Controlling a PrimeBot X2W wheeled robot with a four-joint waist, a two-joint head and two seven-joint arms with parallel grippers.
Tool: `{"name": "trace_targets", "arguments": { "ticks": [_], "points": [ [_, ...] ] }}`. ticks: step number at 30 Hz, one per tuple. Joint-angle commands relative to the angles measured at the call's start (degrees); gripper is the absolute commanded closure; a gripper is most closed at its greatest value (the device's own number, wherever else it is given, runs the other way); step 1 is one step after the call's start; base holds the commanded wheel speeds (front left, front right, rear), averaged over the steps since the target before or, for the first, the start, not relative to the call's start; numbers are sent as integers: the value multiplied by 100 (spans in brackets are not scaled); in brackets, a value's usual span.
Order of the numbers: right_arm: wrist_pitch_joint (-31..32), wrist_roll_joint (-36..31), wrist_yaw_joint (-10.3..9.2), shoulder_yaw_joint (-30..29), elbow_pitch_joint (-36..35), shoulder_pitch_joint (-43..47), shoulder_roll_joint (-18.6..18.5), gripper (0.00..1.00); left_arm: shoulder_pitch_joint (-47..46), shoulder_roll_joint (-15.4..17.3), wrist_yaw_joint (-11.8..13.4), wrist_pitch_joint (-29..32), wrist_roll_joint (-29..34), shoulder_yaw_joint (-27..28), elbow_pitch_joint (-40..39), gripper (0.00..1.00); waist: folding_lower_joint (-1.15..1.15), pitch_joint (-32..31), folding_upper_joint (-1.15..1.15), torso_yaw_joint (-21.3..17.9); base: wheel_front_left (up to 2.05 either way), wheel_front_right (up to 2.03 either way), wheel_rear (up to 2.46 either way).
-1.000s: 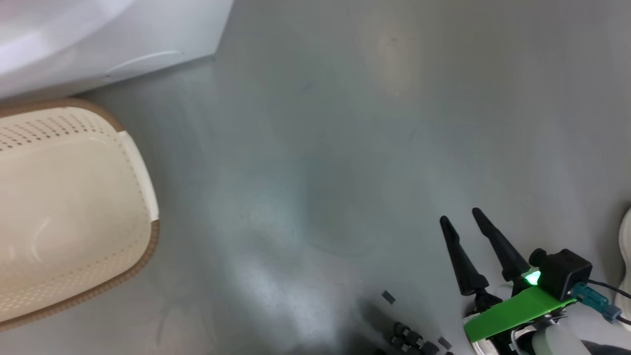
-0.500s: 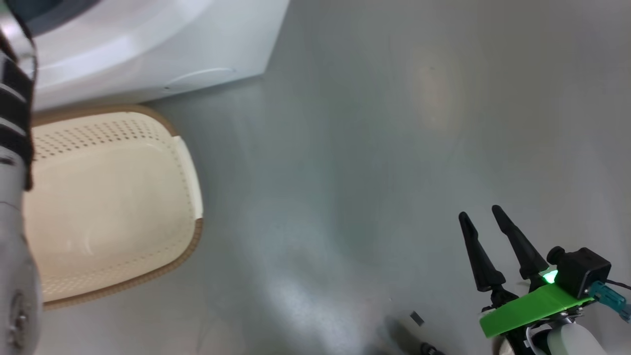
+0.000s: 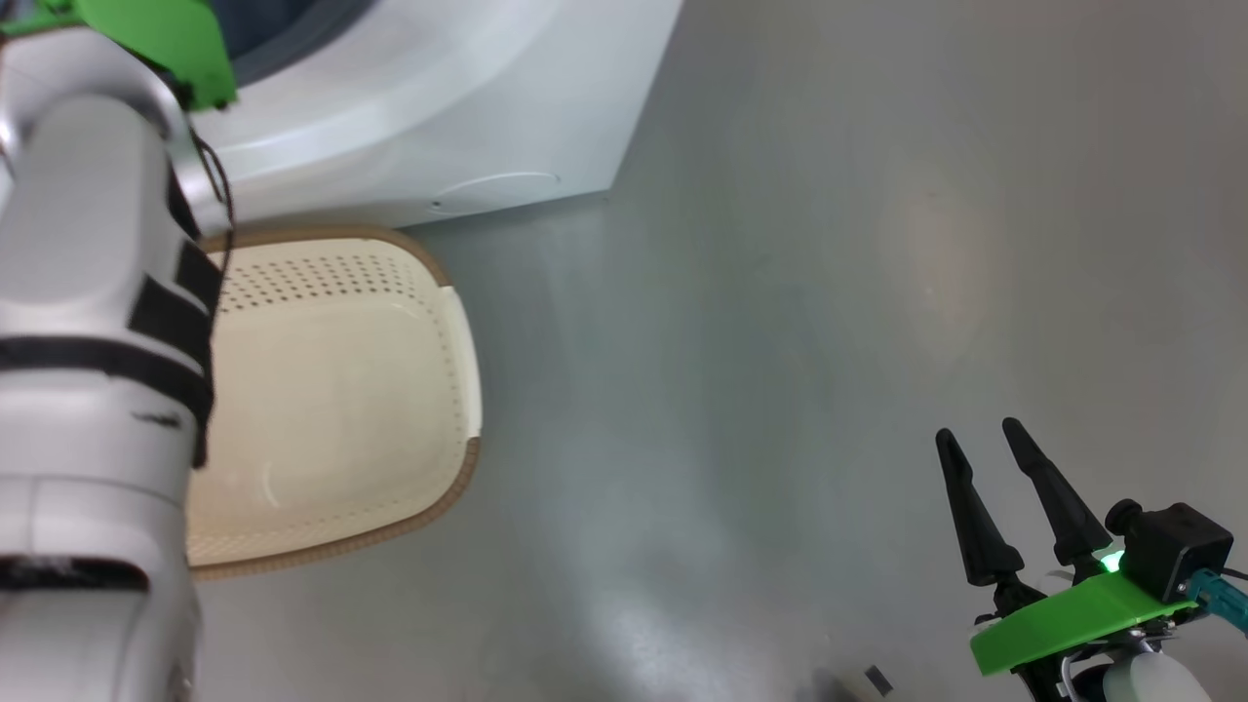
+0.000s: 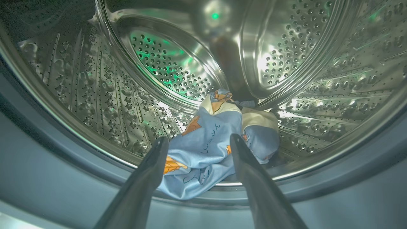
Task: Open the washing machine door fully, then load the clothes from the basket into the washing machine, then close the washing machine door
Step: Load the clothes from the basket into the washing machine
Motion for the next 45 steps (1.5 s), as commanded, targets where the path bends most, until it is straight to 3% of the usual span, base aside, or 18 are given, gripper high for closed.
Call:
{"name": "trace_targets", "arguments": {
  "ticks": [1,11,28,37,45],
  "points": [
    [-44,-77,9,80,-110,210,-85,0,214,138,-29,-34,-13,-15,-315,0,0,-124,0,151,0,0,0],
    [-44,-157,9,22,-139,201,-113,0,1262,-49,-195,-35,-83,-244,-1393,0,0,-323,0,370,0,0,0],
    [-44,-387,9,-60,-183,331,-205,0,4327,-140,-299,-36,-700,-509,-3908,0,0,-1066,0,702,0,0,0],
    [-44,-565,9,-130,-229,588,-208,0,5557,-141,-287,-36,-870,-421,-4649,0,0,-1696,0,954,0,0,0],
    [-44,-711,9,-78,-242,789,-191,0,6302,-142,-375,-36,-764,-411,-4760,0,0,-2155,0,1090,0,0,0]
  ]
}}
